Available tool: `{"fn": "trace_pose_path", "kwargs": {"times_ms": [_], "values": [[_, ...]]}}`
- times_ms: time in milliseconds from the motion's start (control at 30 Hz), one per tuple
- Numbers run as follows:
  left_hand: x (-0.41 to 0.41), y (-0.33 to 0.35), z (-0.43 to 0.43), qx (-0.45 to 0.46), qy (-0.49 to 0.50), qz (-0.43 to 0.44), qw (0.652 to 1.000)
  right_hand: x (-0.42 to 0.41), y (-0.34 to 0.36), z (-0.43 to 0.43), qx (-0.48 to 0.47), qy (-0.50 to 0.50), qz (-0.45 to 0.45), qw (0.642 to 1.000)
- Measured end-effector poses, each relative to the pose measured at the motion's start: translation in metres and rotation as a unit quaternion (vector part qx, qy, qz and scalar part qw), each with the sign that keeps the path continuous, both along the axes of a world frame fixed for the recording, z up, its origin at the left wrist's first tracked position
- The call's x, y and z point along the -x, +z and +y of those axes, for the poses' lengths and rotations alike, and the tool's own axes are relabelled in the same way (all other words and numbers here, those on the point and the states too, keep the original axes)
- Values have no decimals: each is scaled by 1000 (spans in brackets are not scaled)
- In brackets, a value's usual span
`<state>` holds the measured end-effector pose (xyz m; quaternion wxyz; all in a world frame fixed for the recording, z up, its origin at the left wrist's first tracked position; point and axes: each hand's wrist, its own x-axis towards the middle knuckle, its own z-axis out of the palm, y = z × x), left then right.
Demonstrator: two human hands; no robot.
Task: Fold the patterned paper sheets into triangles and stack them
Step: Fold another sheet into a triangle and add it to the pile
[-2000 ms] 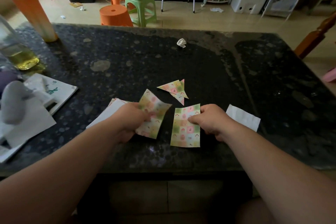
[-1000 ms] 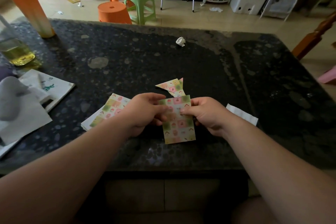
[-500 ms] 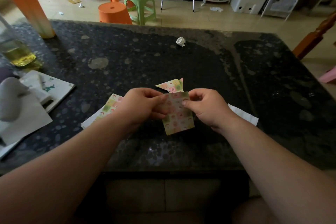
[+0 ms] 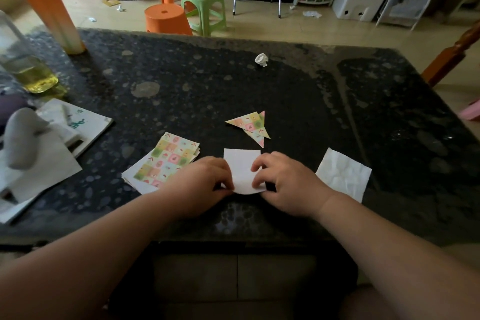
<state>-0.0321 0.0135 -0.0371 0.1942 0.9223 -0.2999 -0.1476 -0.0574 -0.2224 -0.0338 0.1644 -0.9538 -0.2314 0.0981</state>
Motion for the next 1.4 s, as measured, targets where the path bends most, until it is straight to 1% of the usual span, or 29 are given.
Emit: {"fn": "trace_pose_path", "kwargs": {"times_ms": [33, 100, 233, 333, 433, 500, 567, 700, 767, 900, 967, 1100, 1167, 1233, 1300, 1333, 1400], "values": [[2, -3, 1, -13, -4, 8, 1000, 1, -2, 1, 11, 8, 9, 1000], [7, -7, 3, -13, 1, 23, 1000, 1, -5, 0, 10, 6, 35, 999], [8, -9, 7, 5, 14, 24, 1000, -3, -6, -1, -50, -26, 83, 995], [7, -9, 10, -1, 13, 23, 1000, -6, -6, 3, -92, -36, 120, 988], [8, -8, 10, -22, 9, 34, 999, -9, -5, 8, -88, -46, 160, 982], [7, -8, 10, -22, 14, 36, 999, -11, -5, 10, -76, -48, 171, 981], [7, -9, 10, -14, 27, 38, 999, -11, -6, 13, -80, -56, 164, 982], [14, -11, 10, 7, 42, 18, 999, -8, -9, 17, -135, -110, 142, 974], [13, -10, 11, 12, 34, 6, 999, -6, -7, 17, -153, -112, 138, 972], [9, -10, 14, 10, 17, 0, 1000, -5, -2, 9, -150, -122, 153, 969], [9, -9, 14, 20, 21, 1, 1000, -5, -2, 3, -156, -128, 169, 965], [8, -11, 12, 35, 43, 13, 998, -4, -2, -1, -127, -116, 186, 967], [9, -14, 13, 55, 58, 16, 997, -5, -2, 0, -115, -103, 166, 974], [11, -18, 15, 78, 76, 13, 994, -7, -4, 0, -97, -74, 126, 985], [12, -19, 18, 85, 79, 12, 993, -7, -4, 1, -86, -54, 102, 990], [11, -16, 18, 78, 71, 10, 994, -6, -4, 1, -83, -48, 90, 991], [12, -10, 17, 31, 40, 7, 999, -5, -3, 2, -65, -30, 68, 995]]}}
